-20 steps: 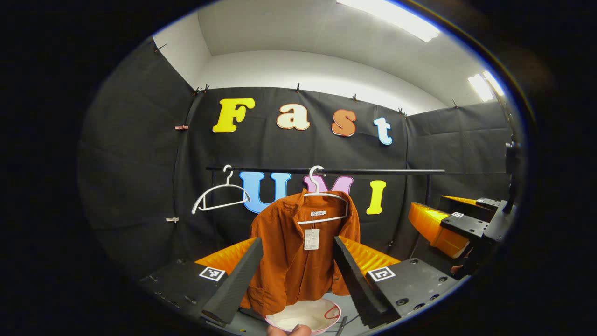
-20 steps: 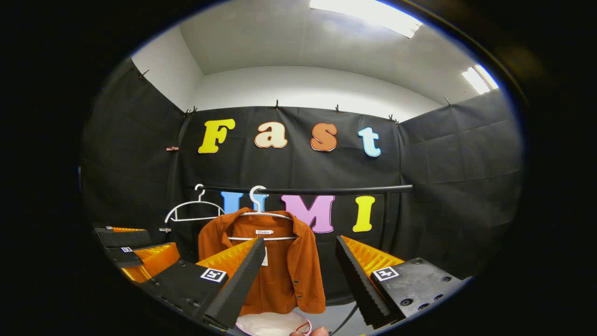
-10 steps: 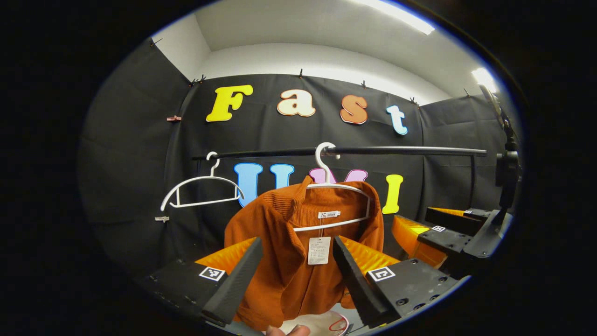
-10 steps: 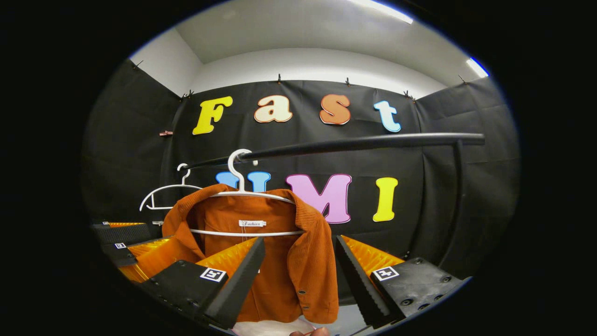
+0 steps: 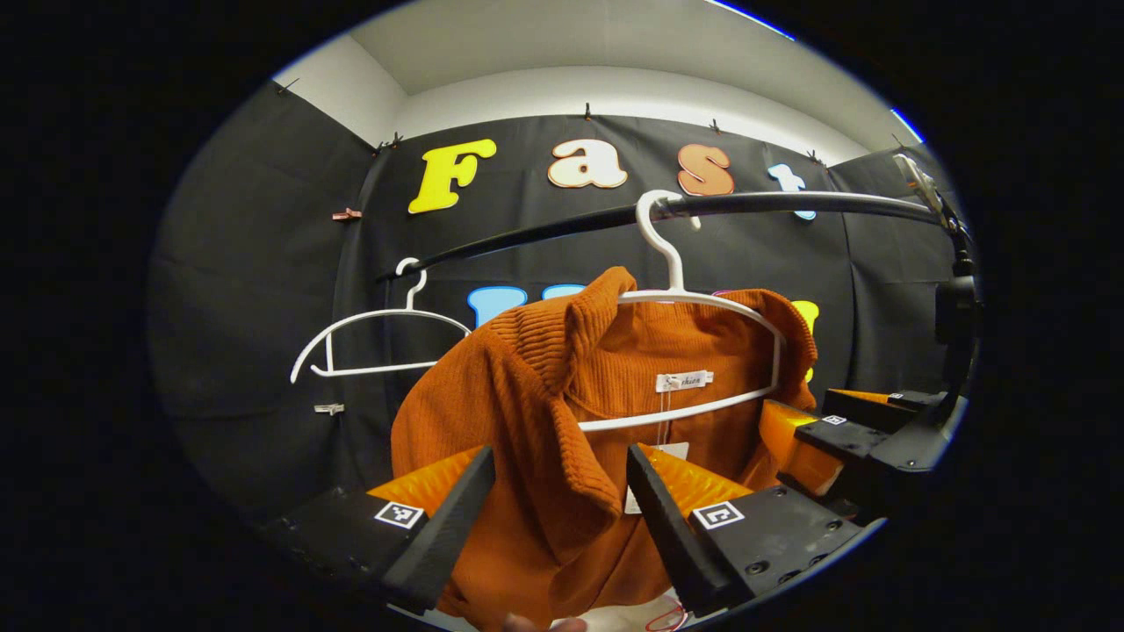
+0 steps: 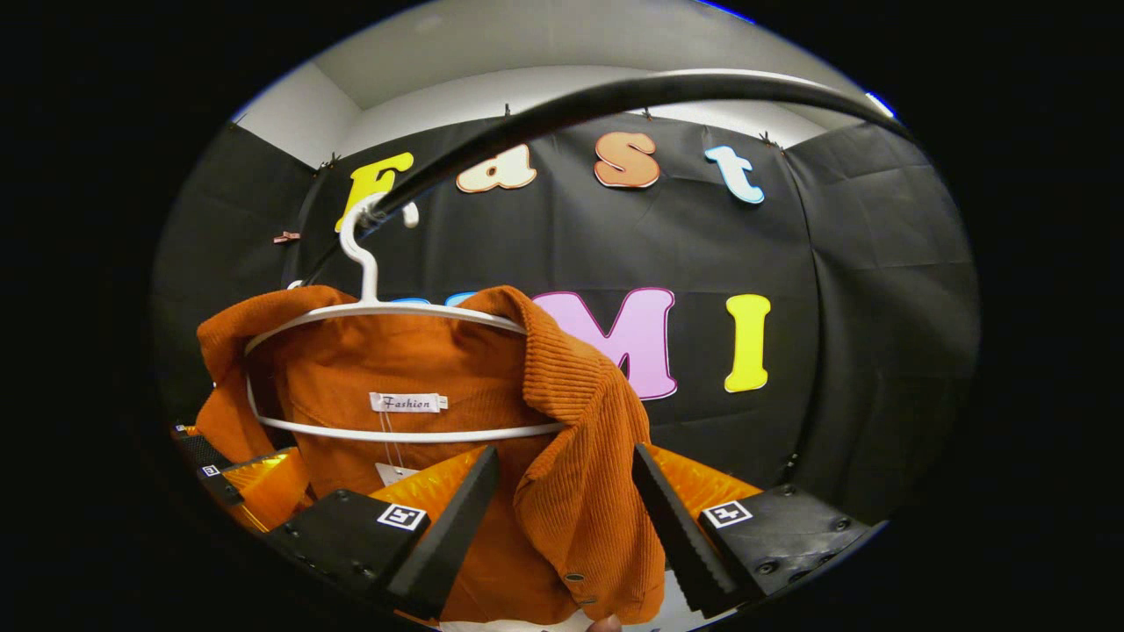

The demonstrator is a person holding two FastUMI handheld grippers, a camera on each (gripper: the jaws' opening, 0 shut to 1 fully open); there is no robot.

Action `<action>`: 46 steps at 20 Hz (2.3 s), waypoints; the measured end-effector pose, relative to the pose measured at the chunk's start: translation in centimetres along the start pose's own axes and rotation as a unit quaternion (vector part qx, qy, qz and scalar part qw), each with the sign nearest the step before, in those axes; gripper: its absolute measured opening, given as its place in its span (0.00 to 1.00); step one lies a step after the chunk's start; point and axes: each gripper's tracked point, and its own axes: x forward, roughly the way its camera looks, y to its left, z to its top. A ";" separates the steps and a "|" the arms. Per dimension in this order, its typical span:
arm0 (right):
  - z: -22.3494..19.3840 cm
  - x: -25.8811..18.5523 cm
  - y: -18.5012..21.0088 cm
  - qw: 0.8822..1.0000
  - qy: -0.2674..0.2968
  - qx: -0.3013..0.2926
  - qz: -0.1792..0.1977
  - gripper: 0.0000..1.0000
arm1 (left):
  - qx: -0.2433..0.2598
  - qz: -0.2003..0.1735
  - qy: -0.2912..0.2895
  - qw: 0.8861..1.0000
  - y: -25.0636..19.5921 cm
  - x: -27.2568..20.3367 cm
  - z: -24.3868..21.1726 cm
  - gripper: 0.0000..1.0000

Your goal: Grasp the clothes on the hanger with both hands and then place them into the laundry hamper below.

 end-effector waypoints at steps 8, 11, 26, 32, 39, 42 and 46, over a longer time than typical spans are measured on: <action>-1.9 3.0 0.3 0.997 0.050 0.043 0.042 0.24 | -0.008 0.020 0.023 0.999 1.5 2.5 -0.9 0.18; -3.0 2.8 2.2 0.982 0.106 0.124 0.100 0.11 | -0.055 -0.018 0.033 0.998 1.3 2.5 -0.9 0.07; 1.3 3.8 -1.4 0.954 0.142 0.223 0.140 0.05 | -0.065 -0.036 0.072 0.995 5.3 1.8 4.8 0.07; 5.5 7.4 -6.0 0.966 0.073 0.224 0.110 0.04 | -0.060 -0.024 0.049 0.997 8.5 3.1 7.5 0.05; -0.8 8.4 -8.3 0.973 0.122 0.186 0.069 0.04 | -0.051 -0.017 0.088 0.995 10.7 4.0 4.2 0.05; -4.3 6.9 -7.1 0.960 0.156 0.220 0.076 0.05 | -0.044 -0.001 0.107 0.993 12.2 4.0 2.0 0.05; -7.3 4.3 -4.5 0.943 0.189 0.255 0.100 0.05 | -0.050 0.025 0.144 0.988 14.5 3.3 -2.5 0.05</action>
